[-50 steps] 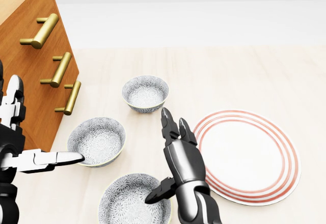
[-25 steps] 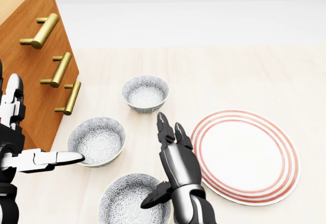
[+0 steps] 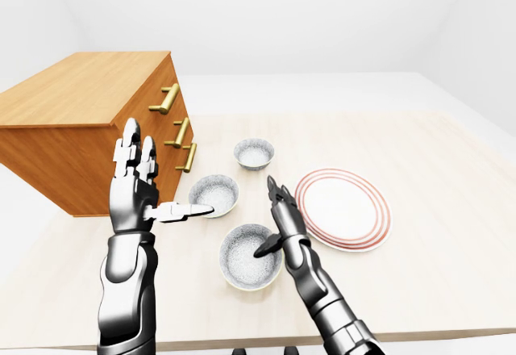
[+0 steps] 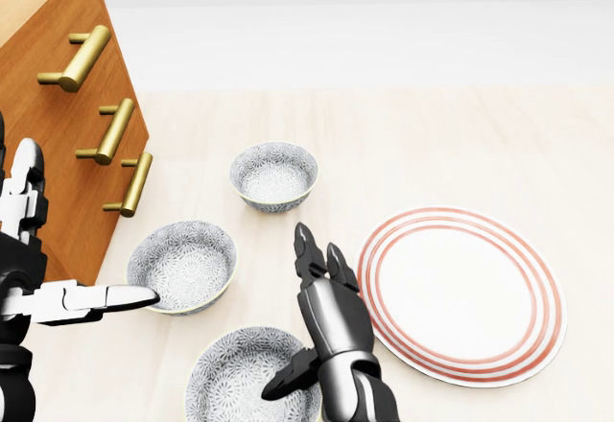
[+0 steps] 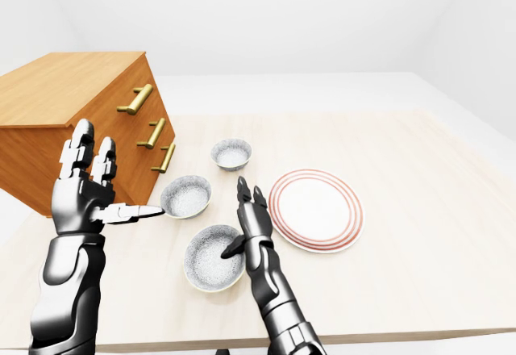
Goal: Put the bowl at the front on the plate.
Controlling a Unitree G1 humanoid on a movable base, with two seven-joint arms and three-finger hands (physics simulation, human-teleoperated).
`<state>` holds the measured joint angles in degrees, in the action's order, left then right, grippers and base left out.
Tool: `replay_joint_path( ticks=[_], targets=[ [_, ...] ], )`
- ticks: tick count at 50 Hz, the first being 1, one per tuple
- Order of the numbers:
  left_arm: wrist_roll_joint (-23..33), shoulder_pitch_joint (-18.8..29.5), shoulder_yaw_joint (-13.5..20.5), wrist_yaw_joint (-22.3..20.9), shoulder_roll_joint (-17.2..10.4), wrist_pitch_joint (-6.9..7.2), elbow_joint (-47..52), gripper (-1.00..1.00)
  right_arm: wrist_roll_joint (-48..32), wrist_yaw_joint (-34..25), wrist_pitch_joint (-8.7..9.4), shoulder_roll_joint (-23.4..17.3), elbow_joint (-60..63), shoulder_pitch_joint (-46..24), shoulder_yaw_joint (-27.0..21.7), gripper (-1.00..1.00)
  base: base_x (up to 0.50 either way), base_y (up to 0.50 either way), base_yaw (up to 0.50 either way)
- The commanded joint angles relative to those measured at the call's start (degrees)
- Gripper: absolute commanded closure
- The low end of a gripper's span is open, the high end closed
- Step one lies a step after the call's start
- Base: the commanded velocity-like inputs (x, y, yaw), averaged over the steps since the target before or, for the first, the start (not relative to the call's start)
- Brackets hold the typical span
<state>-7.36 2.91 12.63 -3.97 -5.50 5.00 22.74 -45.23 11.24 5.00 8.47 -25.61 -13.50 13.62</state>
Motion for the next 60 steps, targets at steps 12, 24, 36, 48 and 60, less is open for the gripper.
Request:
replay_joint_path(
  ticks=[12, 24, 36, 48, 60],
  targets=[
    [0.1, -0.1, -0.3, 0.0, 0.1, 0.0, -0.2, -1.0, 0.4, 1.4, 0.0, 0.6, -3.3, -0.2, 0.3, -1.0, 0.0, 0.0, 0.0],
    [0.2, -0.4, -0.4, 0.0, 0.3, 0.0, 0.6, -1.0, 0.5, 1.7, 0.0, 0.7, -4.0, 0.2, 0.5, -1.0, 0.0, 0.0, 0.0],
    [0.2, -0.3, -0.3, 0.0, 0.3, 0.0, 0.7, -1.0, 0.8, 2.3, 0.0, 0.9, -5.3, -0.2, 0.4, -1.0, 0.0, 0.0, 0.0],
    [0.2, -0.2, -0.3, 0.0, 0.2, 0.0, 0.0, -1.0, 2.2, 5.7, 0.0, 1.2, -13.6, -3.7, -1.0, -1.0, 0.0, 0.0, 0.0],
    [0.1, -0.3, -0.2, 0.0, 0.3, 0.0, 0.9, -1.0, 1.6, 5.3, 0.0, 1.1, -12.0, -2.6, -0.7, 1.0, 0.0, 0.0, 0.0]
  ],
)
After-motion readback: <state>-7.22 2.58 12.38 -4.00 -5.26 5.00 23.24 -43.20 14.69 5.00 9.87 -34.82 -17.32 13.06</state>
